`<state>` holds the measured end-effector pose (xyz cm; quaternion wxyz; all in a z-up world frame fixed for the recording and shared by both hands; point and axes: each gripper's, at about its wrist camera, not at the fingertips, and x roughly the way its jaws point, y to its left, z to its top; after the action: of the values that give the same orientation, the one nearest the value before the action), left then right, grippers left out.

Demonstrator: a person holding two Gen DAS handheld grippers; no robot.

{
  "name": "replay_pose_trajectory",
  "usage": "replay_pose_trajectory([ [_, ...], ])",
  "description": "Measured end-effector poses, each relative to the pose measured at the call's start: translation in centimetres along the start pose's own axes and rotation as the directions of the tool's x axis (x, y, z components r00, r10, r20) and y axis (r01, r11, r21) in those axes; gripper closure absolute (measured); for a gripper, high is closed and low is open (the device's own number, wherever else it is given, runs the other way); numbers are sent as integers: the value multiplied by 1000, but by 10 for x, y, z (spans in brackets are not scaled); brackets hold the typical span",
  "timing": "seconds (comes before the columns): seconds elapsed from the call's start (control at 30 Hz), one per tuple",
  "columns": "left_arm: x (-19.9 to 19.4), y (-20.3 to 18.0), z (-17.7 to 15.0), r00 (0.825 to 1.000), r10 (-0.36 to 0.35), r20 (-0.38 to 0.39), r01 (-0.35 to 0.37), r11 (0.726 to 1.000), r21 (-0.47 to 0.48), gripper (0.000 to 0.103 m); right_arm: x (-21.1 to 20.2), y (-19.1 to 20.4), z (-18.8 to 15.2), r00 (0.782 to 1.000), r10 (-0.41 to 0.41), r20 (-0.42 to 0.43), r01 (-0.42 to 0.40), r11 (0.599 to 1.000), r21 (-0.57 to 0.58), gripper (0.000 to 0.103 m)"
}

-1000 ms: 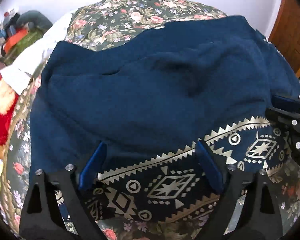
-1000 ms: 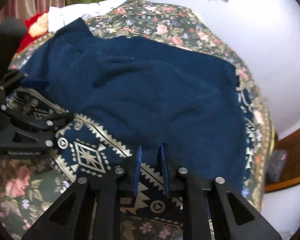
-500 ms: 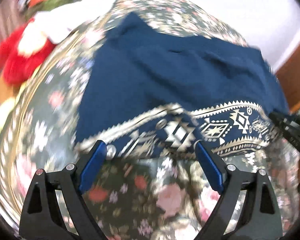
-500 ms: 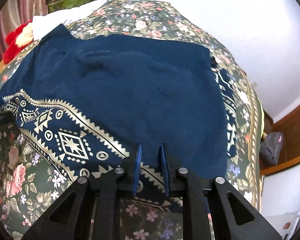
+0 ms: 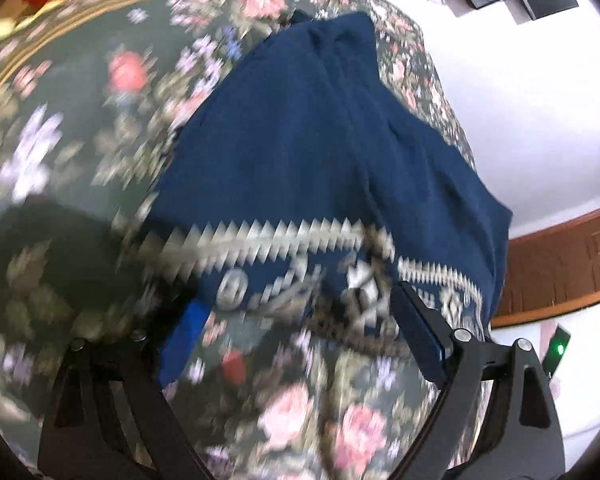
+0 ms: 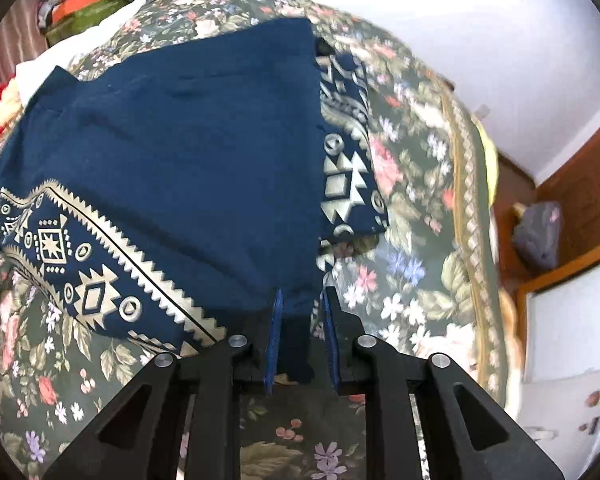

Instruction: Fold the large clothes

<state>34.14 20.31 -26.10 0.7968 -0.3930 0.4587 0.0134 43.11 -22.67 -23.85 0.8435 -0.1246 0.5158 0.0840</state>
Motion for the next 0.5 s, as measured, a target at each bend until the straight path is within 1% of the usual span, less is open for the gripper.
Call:
replay_pose_trajectory([
  [0.03, 3, -6, 4, 999, 16, 27, -17, 1000, 22, 13, 0, -5, 0, 1000, -23, 4, 23, 999, 24, 38],
  [0.07, 6, -11, 8, 998, 29, 48, -31, 998, 49, 16, 1, -11, 0, 998, -58, 8, 58, 997, 47, 18],
  [0.1, 9, -15, 12, 997, 41, 64, -46, 997, 68, 18, 2, -17, -1, 998, -54, 16, 53, 996, 65, 16],
  [0.17, 21, -24, 21, 993, 84, 84, -92, 991, 93, 33, 6, -28, -5, 1000, 17, 4, -18, 995, 103, 16],
  [0.2, 26, -25, 25, 991, 100, 84, -107, 990, 93, 36, 6, -32, -6, 999, 46, 3, -46, 991, 125, 16],
  [0.23, 31, -24, 29, 989, 116, 93, -125, 988, 92, 42, 5, -36, -7, 998, 66, 7, -67, 989, 135, 16],
  [0.27, 34, -25, 33, 988, 117, 101, -126, 988, 90, 49, 4, -37, -8, 997, 74, 9, -75, 988, 134, 16],
  [0.3, 37, -25, 37, 987, 120, 108, -129, 988, 89, 54, 1, -38, -7, 997, 76, 9, -76, 988, 134, 16],
  [0.33, 38, -24, 42, 986, 126, 112, -136, 987, 87, 64, -2, -38, -8, 997, 73, 11, -74, 988, 134, 16],
  [0.37, 39, -24, 47, 986, 126, 113, -136, 987, 82, 72, -6, -35, -6, 997, 72, 14, -73, 989, 128, 16],
  [0.47, 30, -27, 49, 981, 122, 149, -139, 985, 103, 81, -27, -22, -2, 996, 70, 63, -76, 993, 89, 16],
  [0.5, 21, -29, 46, 979, 122, 166, -143, 982, 120, 82, -39, -14, -1, 992, 82, 95, -89, 993, 71, 16],
])
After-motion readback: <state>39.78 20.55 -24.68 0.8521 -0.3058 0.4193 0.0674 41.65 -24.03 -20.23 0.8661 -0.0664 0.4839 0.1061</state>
